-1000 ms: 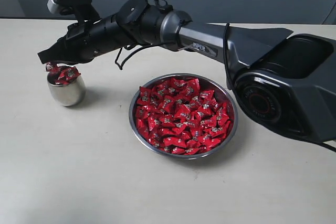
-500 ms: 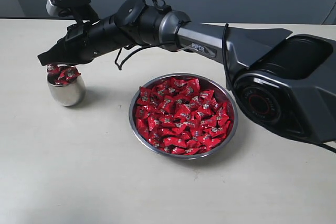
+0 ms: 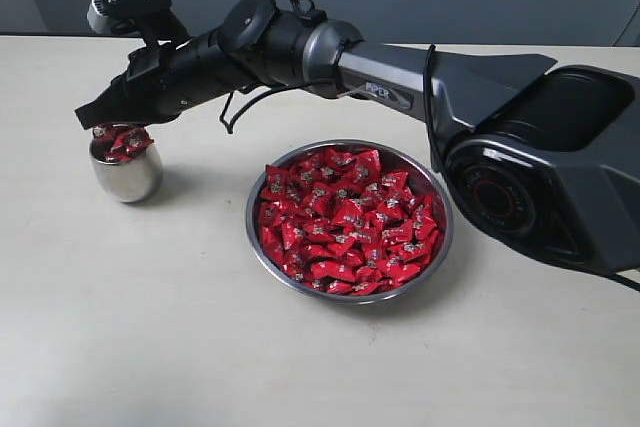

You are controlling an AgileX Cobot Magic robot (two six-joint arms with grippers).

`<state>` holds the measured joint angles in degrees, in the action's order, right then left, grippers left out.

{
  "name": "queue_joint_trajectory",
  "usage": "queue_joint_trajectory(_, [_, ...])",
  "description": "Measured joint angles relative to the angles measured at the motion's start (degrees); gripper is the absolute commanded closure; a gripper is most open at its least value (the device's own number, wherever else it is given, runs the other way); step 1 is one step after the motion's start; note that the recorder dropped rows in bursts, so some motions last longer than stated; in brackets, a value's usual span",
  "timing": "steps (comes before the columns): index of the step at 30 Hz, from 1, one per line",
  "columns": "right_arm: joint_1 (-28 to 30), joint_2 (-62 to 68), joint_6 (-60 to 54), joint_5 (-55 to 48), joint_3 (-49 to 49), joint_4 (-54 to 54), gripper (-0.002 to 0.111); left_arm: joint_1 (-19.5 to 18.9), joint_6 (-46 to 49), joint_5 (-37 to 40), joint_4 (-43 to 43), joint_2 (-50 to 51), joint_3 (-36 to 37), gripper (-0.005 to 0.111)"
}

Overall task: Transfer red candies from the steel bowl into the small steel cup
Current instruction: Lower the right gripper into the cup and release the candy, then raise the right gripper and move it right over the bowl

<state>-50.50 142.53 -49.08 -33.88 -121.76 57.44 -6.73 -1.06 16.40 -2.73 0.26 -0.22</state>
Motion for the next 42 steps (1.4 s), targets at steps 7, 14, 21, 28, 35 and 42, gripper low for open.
queue_joint_trajectory(7, [0.0, 0.0, 0.1, -0.2, 0.0, -0.3, 0.099, 0.0, 0.0, 0.0, 0.0, 0.0, 0.0, 0.106])
queue_joint_trajectory(14, [0.0, 0.0, 0.1, -0.4, 0.0, -1.1, 0.068, 0.0, 0.0, 0.0, 0.0, 0.0, 0.0, 0.106])
queue_joint_trajectory(21, [0.0, 0.0, 0.9, -0.4, 0.0, -1.6, 0.069, 0.0, 0.0, 0.0, 0.0, 0.0, 0.0, 0.106])
queue_joint_trajectory(28, [0.0, 0.0, 1.1, -0.4, 0.0, -1.8, 0.069, 0.0, 0.0, 0.0, 0.0, 0.0, 0.0, 0.106])
queue_joint_trajectory(35, [0.0, 0.0, 3.1, -0.4, 0.0, -2.3, 0.088, 0.0, 0.0, 0.0, 0.0, 0.0, 0.0, 0.106])
queue_joint_trajectory(42, [0.0, -1.0, 4.0, -0.4, 0.0, -4.2, 0.109, 0.0, 0.0, 0.0, 0.0, 0.0, 0.0, 0.106])
